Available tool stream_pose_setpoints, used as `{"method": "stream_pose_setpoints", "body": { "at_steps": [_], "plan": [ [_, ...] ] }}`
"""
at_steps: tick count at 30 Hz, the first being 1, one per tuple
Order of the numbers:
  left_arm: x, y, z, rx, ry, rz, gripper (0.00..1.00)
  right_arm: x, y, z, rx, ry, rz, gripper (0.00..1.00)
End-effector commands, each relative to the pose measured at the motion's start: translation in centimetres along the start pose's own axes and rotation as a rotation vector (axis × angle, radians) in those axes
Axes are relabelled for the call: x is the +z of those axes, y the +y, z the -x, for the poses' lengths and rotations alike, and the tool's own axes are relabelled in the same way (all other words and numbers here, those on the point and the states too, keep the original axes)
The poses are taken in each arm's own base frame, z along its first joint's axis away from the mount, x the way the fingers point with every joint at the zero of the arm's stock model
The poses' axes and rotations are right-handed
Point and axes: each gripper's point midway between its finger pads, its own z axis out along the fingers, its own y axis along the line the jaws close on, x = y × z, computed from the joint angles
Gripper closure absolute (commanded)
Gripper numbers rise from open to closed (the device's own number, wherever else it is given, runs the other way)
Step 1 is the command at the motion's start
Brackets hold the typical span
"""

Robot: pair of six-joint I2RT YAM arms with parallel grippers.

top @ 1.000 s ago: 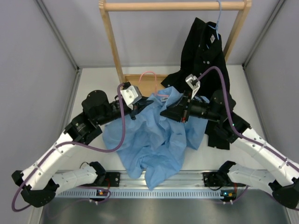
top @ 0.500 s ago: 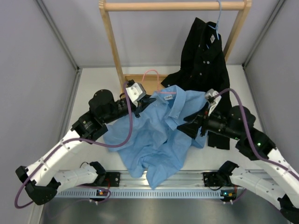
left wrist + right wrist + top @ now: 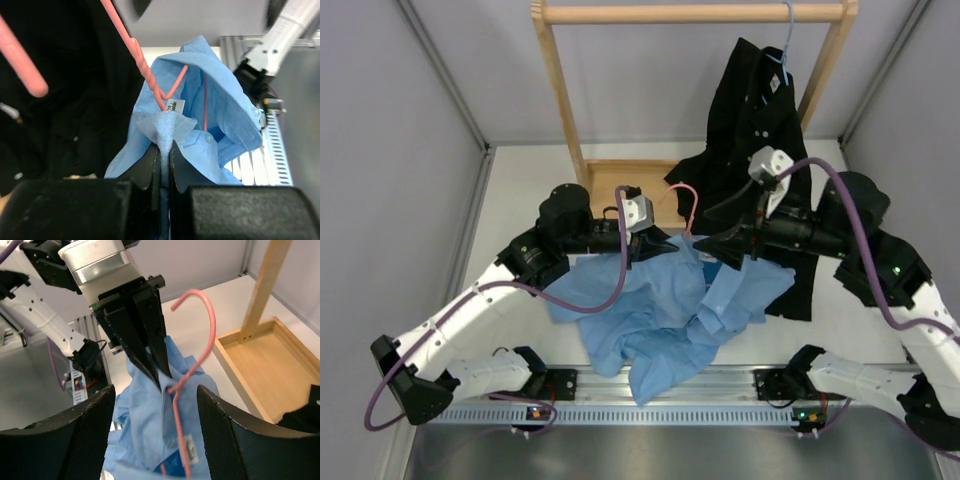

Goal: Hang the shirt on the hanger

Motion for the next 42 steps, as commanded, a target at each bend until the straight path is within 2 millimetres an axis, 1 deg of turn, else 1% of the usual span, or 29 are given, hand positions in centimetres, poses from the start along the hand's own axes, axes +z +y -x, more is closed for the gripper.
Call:
{"method": "stream_pose_setpoints", "body": {
  "at_steps": [1,5,6,9,10,12,13,14,15,16,21,23,24,26,28,29,30,31,32,33,34,35,36,37,38,39,40,41,42],
  "plan": [
    [0.1,-2.8,3.1,0.036,-0.074,-0.195,1.00,1.4,1.7,-0.1,-0.073,0.027,0.155,0.38],
    [0.2,-3.2,3.1,0.038,-0.076,-0.227,1.00,2.4,2.1,-0.3,-0.070,0.001,0.206,0.40],
    [0.2,-3.3,3.2,0.042,-0.078,-0.230,1.00,2.6,2.0,-0.9,-0.060,0.008,0.211,0.41],
    [0.3,-3.2,3.1,0.044,-0.076,-0.228,1.00,2.6,2.4,-1.2,-0.066,-0.018,0.231,0.42],
    [0.3,-3.2,2.9,0.042,-0.074,-0.232,1.00,2.4,2.6,-0.8,-0.082,-0.042,0.244,0.48],
    [0.4,-3.2,2.8,0.039,-0.072,-0.239,1.00,2.4,3.1,-0.9,-0.075,-0.053,0.269,0.63],
    [0.4,-3.4,2.8,0.036,-0.071,-0.250,1.00,2.2,3.5,-0.5,-0.074,-0.072,0.287,0.83],
    [0.5,-3.5,2.8,0.036,-0.072,-0.257,1.00,2.3,3.5,-0.6,-0.069,-0.075,0.290,0.90],
    [0.4,-3.7,2.7,0.035,-0.073,-0.271,1.00,2.4,3.5,-0.5,-0.063,-0.080,0.293,0.92],
    [0.4,-3.9,2.7,0.040,-0.076,-0.284,1.00,2.4,3.6,-0.4,-0.062,-0.084,0.296,0.99],
    [0.2,-4.2,3.0,0.045,-0.082,-0.297,1.00,2.2,3.6,0.0,-0.067,-0.111,0.286,1.00],
    [0.1,-4.3,3.0,0.051,-0.084,-0.300,1.00,2.0,3.7,0.0,-0.072,-0.125,0.285,0.89],
    [0.0,-4.4,3.1,0.056,-0.088,-0.304,1.00,1.9,3.7,0.2,-0.072,-0.136,0.282,0.87],
    [-0.1,-4.4,3.1,0.055,-0.088,-0.299,1.00,1.7,3.7,0.5,-0.073,-0.149,0.271,0.97],
    [-0.1,-4.3,3.3,0.059,-0.091,-0.288,1.00,1.7,3.6,0.8,-0.067,-0.161,0.260,1.00],
    [-0.2,-4.1,3.3,0.058,-0.090,-0.274,0.96,1.6,3.6,0.9,-0.066,-0.166,0.258,1.00],
    [-0.1,-3.5,3.3,0.057,-0.084,-0.232,0.84,1.6,3.4,1.0,-0.066,-0.170,0.246,1.00],
    [-0.2,-2.9,3.4,0.051,-0.081,-0.191,0.68,1.5,3.2,0.9,-0.068,-0.172,0.232,1.00],
    [-0.3,-2.2,3.7,0.043,-0.080,-0.140,0.58,1.5,2.9,0.9,-0.070,-0.174,0.212,1.00],
    [-0.7,-1.0,4.2,0.027,-0.082,-0.049,0.41,1.6,2.1,0.9,-0.067,-0.180,0.167,1.00],
    [-1.1,-0.6,4.8,0.026,-0.090,-0.006,0.02,1.3,1.9,1.0,-0.073,-0.190,0.142,1.00],
    [-1.6,-0.1,5.3,0.025,-0.097,0.040,0.02,1.3,1.4,0.8,-0.071,-0.190,0.111,1.00],
    [-2.8,0.0,6.4,0.044,-0.123,0.089,0.02,1.2,0.3,0.8,-0.066,-0.199,0.049,1.00],
    [-3.8,1.4,6.6,0.045,-0.125,0.200,0.02,0.8,0.0,0.9,-0.065,-0.209,0.021,1.00],
    [-4.7,2.2,6.3,0.039,-0.122,0.275,0.02,0.6,-0.5,1.1,-0.064,-0.217,-0.014,1.00],
    [-6.6,2.4,7.1,0.048,-0.154,0.356,0.02,0.4,-1.3,1.3,-0.058,-0.228,-0.068,1.00],
    [-8.3,3.8,6.8,0.041,-0.154,0.480,0.02,-0.1,-1.5,1.8,-0.061,-0.246,-0.091,1.00],
    [-9.4,4.2,6.3,0.033,-0.156,0.541,0.02,-0.4,-1.7,2.0,-0.058,-0.254,-0.110,1.00],
    [-11.0,3.9,5.3,0.015,-0.168,0.594,0.02,-0.7,-1.9,2.3,-0.063,-0.264,-0.131,1.00]
  ]
}}
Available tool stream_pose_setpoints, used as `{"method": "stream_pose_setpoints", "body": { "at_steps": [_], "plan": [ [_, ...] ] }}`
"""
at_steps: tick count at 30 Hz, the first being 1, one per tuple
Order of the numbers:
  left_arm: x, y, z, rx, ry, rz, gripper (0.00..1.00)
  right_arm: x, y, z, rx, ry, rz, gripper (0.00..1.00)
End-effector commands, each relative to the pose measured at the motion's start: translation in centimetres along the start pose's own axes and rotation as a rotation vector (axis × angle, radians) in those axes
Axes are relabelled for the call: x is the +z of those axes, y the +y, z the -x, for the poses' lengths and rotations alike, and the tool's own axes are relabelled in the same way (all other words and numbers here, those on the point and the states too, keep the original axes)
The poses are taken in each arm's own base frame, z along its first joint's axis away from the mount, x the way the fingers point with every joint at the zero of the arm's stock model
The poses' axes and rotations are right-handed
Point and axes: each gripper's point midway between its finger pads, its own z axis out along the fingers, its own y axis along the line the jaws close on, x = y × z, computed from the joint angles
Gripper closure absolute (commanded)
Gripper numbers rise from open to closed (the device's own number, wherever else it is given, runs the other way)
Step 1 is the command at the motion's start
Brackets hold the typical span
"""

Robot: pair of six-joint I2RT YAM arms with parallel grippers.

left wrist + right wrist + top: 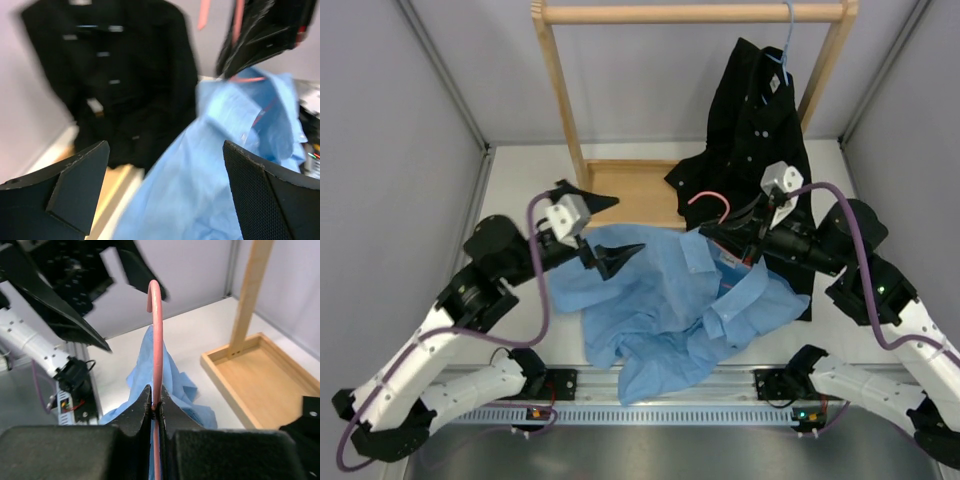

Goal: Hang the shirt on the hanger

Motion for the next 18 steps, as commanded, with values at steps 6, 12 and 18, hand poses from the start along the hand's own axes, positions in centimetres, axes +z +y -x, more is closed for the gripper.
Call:
{"method": "stream_pose_setpoints", "body": {
  "at_steps": [6,12,18],
  "plan": [
    [-8.8,4.8,-3.8,-0.102,-0.056,0.509,0.02,-2.3,-0.7,6.8,-0.094,-0.150,-0.123,1.00],
    [-7.4,5.9,-8.0,-0.120,0.039,0.559,0.02,-3.1,0.4,9.8,-0.118,-0.171,-0.093,1.00],
    [-6.4,9.1,-9.9,-0.119,0.054,0.720,0.09,-3.7,2.2,11.2,-0.120,-0.184,-0.014,1.00]
  ]
}}
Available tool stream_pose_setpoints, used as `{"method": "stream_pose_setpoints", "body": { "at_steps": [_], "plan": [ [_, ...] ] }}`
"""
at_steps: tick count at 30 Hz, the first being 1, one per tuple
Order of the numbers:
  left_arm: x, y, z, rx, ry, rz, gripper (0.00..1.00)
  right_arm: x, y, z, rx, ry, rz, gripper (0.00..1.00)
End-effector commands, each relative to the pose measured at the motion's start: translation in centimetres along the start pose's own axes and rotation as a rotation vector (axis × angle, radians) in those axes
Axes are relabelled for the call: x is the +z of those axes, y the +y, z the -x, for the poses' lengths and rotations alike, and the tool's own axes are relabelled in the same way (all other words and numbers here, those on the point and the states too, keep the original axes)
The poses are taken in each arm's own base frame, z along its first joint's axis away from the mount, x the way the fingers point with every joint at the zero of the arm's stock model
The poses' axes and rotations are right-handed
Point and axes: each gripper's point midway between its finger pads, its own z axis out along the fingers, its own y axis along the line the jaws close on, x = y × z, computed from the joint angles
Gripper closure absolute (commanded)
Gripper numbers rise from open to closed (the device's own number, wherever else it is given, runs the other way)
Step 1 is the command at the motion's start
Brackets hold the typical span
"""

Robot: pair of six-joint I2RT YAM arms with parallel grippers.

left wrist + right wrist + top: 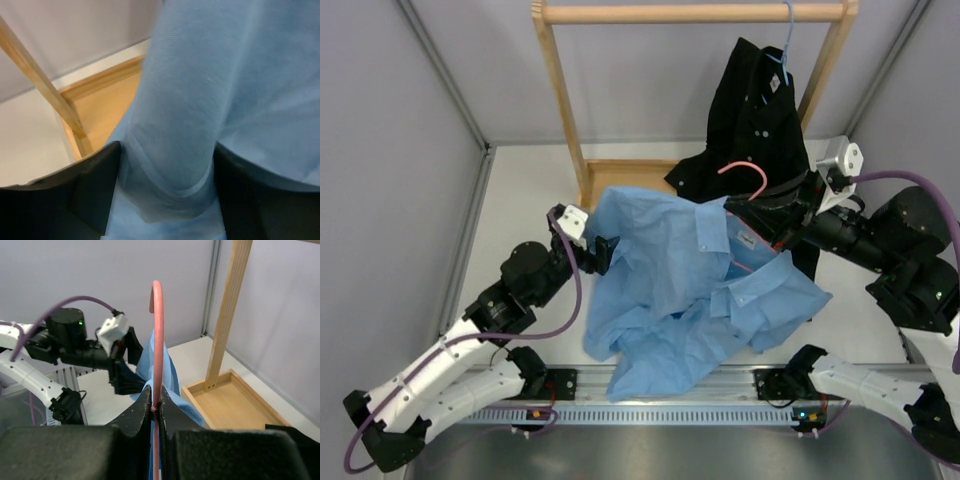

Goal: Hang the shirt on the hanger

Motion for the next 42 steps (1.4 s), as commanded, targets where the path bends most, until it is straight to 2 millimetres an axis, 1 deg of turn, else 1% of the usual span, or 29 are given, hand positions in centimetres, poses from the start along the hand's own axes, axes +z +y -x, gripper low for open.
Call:
{"method": "stream_pose_setpoints", "body": {
  "at_steps": [1,3,4,5,7,8,10,13,17,19,22,24,26,27,28,29,30,31,32,33,34,35,36,37,38,39,40,41,42],
  "plan": [
    [1.4,2.2,2.3,-0.045,-0.104,0.146,0.28,-0.7,1.6,2.5,-0.016,-0.053,0.067,1.00],
    [2.3,2.5,3.3,-0.089,-0.140,0.179,0.70,-0.9,1.4,2.8,-0.019,-0.063,0.052,1.00],
    [2.5,3.0,3.4,-0.097,-0.143,0.208,1.00,-1.1,1.3,2.9,-0.021,-0.066,0.041,1.00],
    [2.7,4.4,3.2,-0.112,-0.139,0.302,1.00,-1.2,1.0,3.0,-0.029,-0.069,0.026,1.00],
    [2.4,6.2,3.5,-0.160,-0.149,0.419,1.00,-1.5,0.0,3.1,-0.037,-0.075,-0.040,1.00],
    [2.0,7.7,2.9,-0.171,-0.131,0.517,1.00,-1.7,-0.5,3.1,-0.045,-0.078,-0.071,1.00],
    [1.8,8.3,3.2,-0.201,-0.137,0.554,1.00,-2.1,-1.4,3.2,-0.051,-0.085,-0.125,1.00],
    [2.2,7.7,3.3,-0.215,-0.144,0.507,1.00,-2.2,-1.4,3.1,-0.055,-0.083,-0.125,1.00],
    [2.3,8.2,2.4,-0.251,-0.120,0.547,1.00,-2.2,-2.2,2.8,-0.048,-0.078,-0.170,1.00],
    [2.7,7.4,2.2,-0.264,-0.114,0.501,1.00,-2.2,-2.5,2.7,-0.046,-0.080,-0.185,1.00],
    [3.1,6.5,2.7,-0.265,-0.117,0.441,0.99,-1.9,-2.3,2.6,-0.046,-0.077,-0.170,1.00],
    [3.1,6.5,3.5,-0.274,-0.128,0.438,0.99,-1.8,-2.6,2.4,-0.043,-0.073,-0.187,1.00],
    [2.8,6.3,3.9,-0.274,-0.115,0.427,0.85,-1.8,-2.9,2.1,-0.043,-0.069,-0.199,1.00],
    [2.6,6.3,4.2,-0.277,-0.115,0.420,0.72,-1.9,-3.1,2.1,-0.041,-0.070,-0.213,1.00],
    [2.3,6.2,4.7,-0.282,-0.121,0.412,0.51,-1.7,-3.3,1.6,-0.041,-0.059,-0.216,1.00],
    [1.8,5.6,5.3,-0.277,-0.120,0.369,0.02,-1.6,-3.5,1.3,-0.042,-0.052,-0.223,1.00],
    [1.3,5.1,7.2,-0.278,-0.152,0.323,0.02,-1.6,-3.5,1.2,-0.046,-0.048,-0.226,1.00],
    [0.9,4.3,8.4,-0.269,-0.169,0.262,0.02,-1.4,-3.6,0.8,-0.045,-0.039,-0.226,1.00],
    [0.5,1.9,10.0,-0.231,-0.187,0.107,0.02,-1.4,-3.6,0.5,-0.044,-0.033,-0.222,1.00],
    [0.2,0.6,11.2,-0.210,-0.204,0.021,0.02,-1.4,-3.5,0.4,-0.077,-0.028,-0.212,1.00],
    [-0.2,-0.8,13.6,-0.189,-0.234,-0.065,0.02,-1.3,-3.5,-0.1,-0.089,-0.014,-0.206,1.00],
    [-0.3,-2.1,14.6,-0.139,-0.233,-0.147,0.02,-1.3,-3.5,-0.2,-0.094,-0.009,-0.203,1.00],
    [-0.9,-5.0,14.5,-0.100,-0.187,-0.318,0.02,-1.4,-3.3,-0.7,-0.096,0.009,-0.192,1.00],
    [-1.8,-5.9,17.3,-0.073,-0.219,-0.383,0.02,-1.4,-3.4,-1.1,-0.100,0.025,-0.192,1.00],
    [-0.1,-7.1,16.4,-0.023,-0.160,-0.443,0.02,-1.5,-3.4,-1.4,-0.098,0.036,-0.192,1.00],
    [-0.5,-9.2,15.6,0.025,-0.114,-0.577,0.02,-1.6,-3.1,-2.0,-0.098,0.052,-0.178,1.00],
    [0.6,-10.1,15.8,0.064,-0.099,-0.632,0.02,-1.8,-2.8,-2.7,-0.105,0.071,-0.161,1.00],
    [1.1,-10.8,15.4,0.138,-0.098,-0.685,0.02,-1.9,-2.4,-3.0,-0.110,0.074,-0.137,1.00],
    [0.3,-12.4,15.1,0.172,-0.097,-0.811,0.02,-2.3,-1.3,-3.9,-0.113,0.081,-0.082,1.00]
  ]
}}
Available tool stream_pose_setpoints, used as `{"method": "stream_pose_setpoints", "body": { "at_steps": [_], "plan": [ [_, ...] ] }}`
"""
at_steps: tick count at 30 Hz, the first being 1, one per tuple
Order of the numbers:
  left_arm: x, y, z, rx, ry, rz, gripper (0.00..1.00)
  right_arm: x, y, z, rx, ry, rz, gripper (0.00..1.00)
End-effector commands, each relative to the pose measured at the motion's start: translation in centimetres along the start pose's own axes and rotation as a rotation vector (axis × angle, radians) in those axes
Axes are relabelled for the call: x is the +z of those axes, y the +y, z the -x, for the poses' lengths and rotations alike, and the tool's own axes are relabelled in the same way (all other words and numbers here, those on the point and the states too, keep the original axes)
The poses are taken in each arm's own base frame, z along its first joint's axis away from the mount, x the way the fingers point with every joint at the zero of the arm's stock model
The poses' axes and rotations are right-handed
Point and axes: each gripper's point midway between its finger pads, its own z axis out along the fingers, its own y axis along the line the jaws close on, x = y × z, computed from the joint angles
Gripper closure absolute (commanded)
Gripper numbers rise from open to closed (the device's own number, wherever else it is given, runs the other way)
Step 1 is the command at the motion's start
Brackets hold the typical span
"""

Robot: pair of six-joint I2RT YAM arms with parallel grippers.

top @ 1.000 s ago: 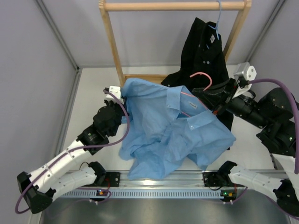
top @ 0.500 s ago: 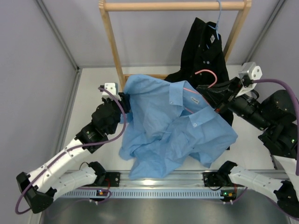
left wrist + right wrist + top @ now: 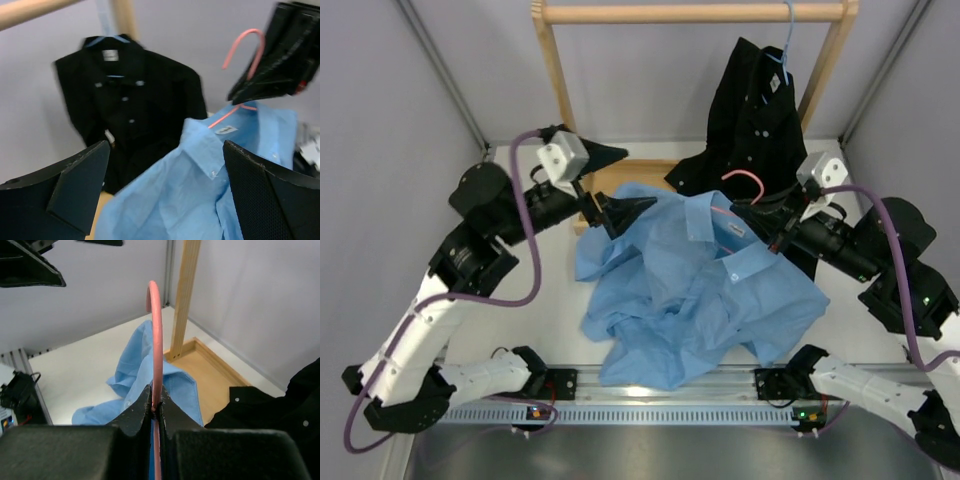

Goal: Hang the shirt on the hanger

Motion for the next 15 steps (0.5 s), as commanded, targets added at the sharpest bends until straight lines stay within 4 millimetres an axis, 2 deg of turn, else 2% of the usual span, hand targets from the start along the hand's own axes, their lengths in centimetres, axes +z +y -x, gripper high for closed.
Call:
{"method": "stream_pose_setpoints", "body": {
  "at_steps": [1,3,4,7,12,15],
  "plan": [
    [1.6,-6.1,-7.4,0.084,0.226,-0.481,0.02,-1.7,2.5,-0.7,-0.065,-0.020,0.134,1.00],
    [1.8,-7.6,-7.6,0.078,0.214,-0.598,0.02,-2.8,4.4,-2.0,-0.083,-0.024,0.233,1.00],
    [2.3,-8.2,-8.7,0.041,0.242,-0.655,0.02,-3.0,4.6,-2.3,-0.092,-0.034,0.248,1.00],
    [1.8,-10.1,-9.3,-0.026,0.248,-0.804,0.02,-3.6,5.0,-3.5,-0.107,-0.040,0.265,1.00],
    [1.2,-10.9,-11.4,-0.055,0.273,-0.869,0.02,-3.8,6.1,-3.8,-0.122,-0.063,0.330,1.00],
    [1.0,-11.4,-11.7,-0.106,0.287,-0.915,0.02,-3.4,6.1,-3.9,-0.125,-0.071,0.334,1.00]
  ]
}}
